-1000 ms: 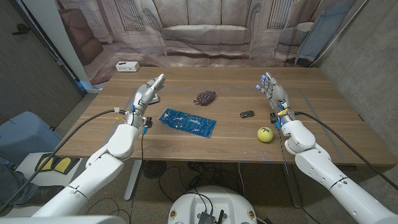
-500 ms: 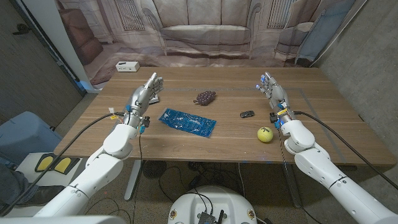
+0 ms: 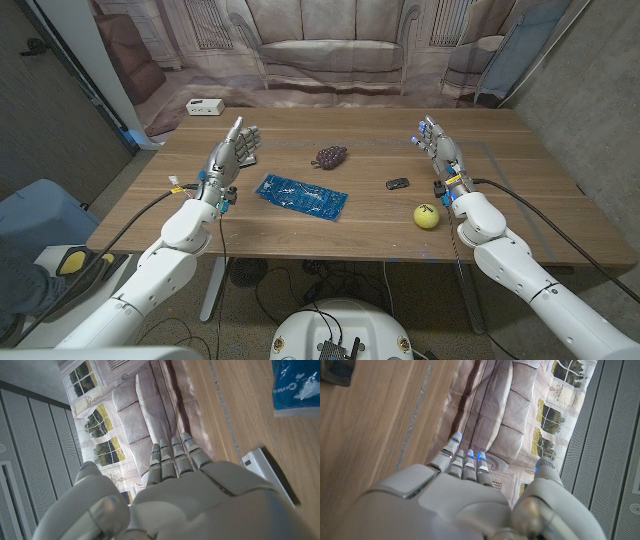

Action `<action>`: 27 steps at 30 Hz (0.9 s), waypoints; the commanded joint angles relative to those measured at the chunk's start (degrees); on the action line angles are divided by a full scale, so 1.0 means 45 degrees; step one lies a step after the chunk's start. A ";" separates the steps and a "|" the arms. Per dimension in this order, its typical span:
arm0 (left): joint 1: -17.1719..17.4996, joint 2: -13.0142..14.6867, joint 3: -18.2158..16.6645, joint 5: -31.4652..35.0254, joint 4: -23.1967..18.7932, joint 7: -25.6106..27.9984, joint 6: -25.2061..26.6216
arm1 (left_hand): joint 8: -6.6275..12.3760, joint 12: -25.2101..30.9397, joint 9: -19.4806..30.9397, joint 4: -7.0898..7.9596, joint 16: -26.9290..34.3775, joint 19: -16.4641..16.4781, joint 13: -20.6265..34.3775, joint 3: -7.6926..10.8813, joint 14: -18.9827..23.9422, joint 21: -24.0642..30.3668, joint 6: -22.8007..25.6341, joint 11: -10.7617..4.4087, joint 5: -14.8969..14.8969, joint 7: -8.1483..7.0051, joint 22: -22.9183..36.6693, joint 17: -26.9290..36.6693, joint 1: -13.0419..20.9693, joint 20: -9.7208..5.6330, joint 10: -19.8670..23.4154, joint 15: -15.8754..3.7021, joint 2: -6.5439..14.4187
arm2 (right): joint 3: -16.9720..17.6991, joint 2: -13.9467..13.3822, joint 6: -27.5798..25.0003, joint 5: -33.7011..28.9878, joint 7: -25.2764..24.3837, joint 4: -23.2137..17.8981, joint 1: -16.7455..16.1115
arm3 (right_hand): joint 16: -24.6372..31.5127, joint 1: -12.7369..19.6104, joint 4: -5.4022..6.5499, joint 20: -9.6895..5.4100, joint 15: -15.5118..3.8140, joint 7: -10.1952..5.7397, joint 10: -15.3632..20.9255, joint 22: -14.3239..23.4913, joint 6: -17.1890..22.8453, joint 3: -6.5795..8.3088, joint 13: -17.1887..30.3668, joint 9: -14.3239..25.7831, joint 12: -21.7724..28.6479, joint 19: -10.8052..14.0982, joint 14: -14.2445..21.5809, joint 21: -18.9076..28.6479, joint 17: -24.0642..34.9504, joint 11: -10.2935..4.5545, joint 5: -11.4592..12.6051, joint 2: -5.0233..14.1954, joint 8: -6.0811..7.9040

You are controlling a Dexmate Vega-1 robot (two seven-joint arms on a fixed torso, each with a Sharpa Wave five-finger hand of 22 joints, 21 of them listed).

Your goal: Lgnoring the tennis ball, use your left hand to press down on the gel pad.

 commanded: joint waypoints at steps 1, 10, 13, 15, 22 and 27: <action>-0.0352 -0.0173 0.0107 -0.1137 0.0535 -0.0424 0.0360 | -0.0008 -0.0051 0.0023 -0.0033 -0.0031 -0.0229 0.0020 -0.0019 -0.0299 -0.0050 -0.0351 0.0060 0.0033 0.0015 -0.0013 0.0034 -0.0039 -0.0017 -0.0275 0.0015 -0.0011 | -0.0001 -0.0216 -0.0210 0.0049 0.0294 0.0021 0.0264 | -0.0004 0.0029 0.0021 0.0075 0.0070 -0.0067 0.0139 0.0039 0.0081 -0.0043 0.0047 0.0039 0.0024 0.0089 0.0027 -0.0024 0.0068 -0.0045 -0.0015 0.0028 0.0023; -0.0977 -0.0400 0.0366 -0.1758 0.1486 -0.1122 0.0525 | -0.0008 -0.0083 0.0021 -0.0043 -0.0036 -0.0430 0.0020 -0.0013 -0.0466 -0.0074 -0.0537 0.0062 0.0037 -0.0022 -0.0014 0.0035 -0.0034 -0.0029 -0.0498 0.0017 0.0004 | -0.0099 -0.0200 -0.0187 0.0307 0.0737 0.0455 0.0524 | -0.0009 0.0025 0.0025 0.0085 0.0074 -0.0088 0.0126 0.0040 0.0085 -0.0054 0.0046 0.0038 0.0013 0.0081 0.0017 -0.0029 0.0071 -0.0051 -0.0015 0.0030 0.0019; -0.1059 -0.0415 0.0417 -0.1763 0.1584 -0.1123 0.0539 | -0.0001 -0.0073 0.0021 -0.0045 -0.0038 -0.0447 0.0020 -0.0012 -0.0499 -0.0070 -0.0553 0.0078 0.0037 -0.0016 -0.0014 0.0035 -0.0033 -0.0032 -0.0503 0.0038 0.0007 | -0.0142 -0.0161 -0.0142 0.0346 0.0838 0.0596 0.0624 | -0.0008 0.0025 0.0024 0.0084 0.0078 -0.0092 0.0132 0.0040 0.0080 -0.0058 0.0046 0.0037 0.0014 0.0082 0.0022 -0.0029 0.0071 -0.0052 -0.0015 0.0028 0.0015; -0.1087 -0.0493 0.0423 -0.1867 0.1662 -0.1208 0.0456 | 0.0003 -0.0068 0.0021 -0.0046 -0.0033 -0.0459 0.0020 -0.0011 -0.0498 -0.0070 -0.0557 0.0082 0.0038 -0.0016 -0.0014 0.0035 -0.0032 -0.0030 -0.0502 0.0047 0.0009 | -0.0165 -0.0137 -0.0116 0.0359 0.0882 0.0679 0.0683 | -0.0010 0.0025 0.0024 0.0085 0.0075 -0.0095 0.0118 0.0040 0.0082 -0.0062 0.0046 0.0037 0.0007 0.0080 0.0018 -0.0031 0.0072 -0.0053 -0.0014 0.0027 0.0014; -0.1121 -0.0657 0.0407 -0.1818 0.1835 -0.1192 0.0051 | 0.0039 -0.0043 0.0020 -0.0051 -0.0017 -0.0479 0.0020 -0.0007 -0.0516 -0.0055 -0.0536 0.0055 0.0040 -0.0016 -0.0015 0.0035 -0.0028 -0.0025 -0.0498 0.0017 0.0016 | -0.0205 -0.0072 0.0027 0.0449 0.1044 0.0929 0.0794 | -0.0011 0.0025 0.0025 0.0082 0.0057 -0.0109 0.0122 0.0040 0.0063 -0.0069 0.0046 0.0036 0.0005 0.0081 0.0020 -0.0031 0.0073 -0.0060 -0.0014 0.0027 0.0003; -0.1088 -0.0649 0.0384 -0.1776 0.1787 -0.1145 -0.0065 | 0.0061 -0.0010 0.0020 -0.0055 0.0005 -0.0490 0.0020 -0.0006 -0.0495 -0.0045 -0.0519 0.0039 0.0041 -0.0034 -0.0015 0.0035 -0.0026 -0.0025 -0.0454 0.0012 0.0019 | -0.0276 0.0017 0.0284 0.0533 0.1298 0.1224 0.0831 | -0.0011 0.0030 0.0024 0.0066 0.0032 -0.0150 0.0109 0.0040 0.0045 -0.0075 0.0045 0.0036 -0.0003 0.0100 0.0024 -0.0025 0.0073 -0.0068 -0.0012 0.0030 -0.0007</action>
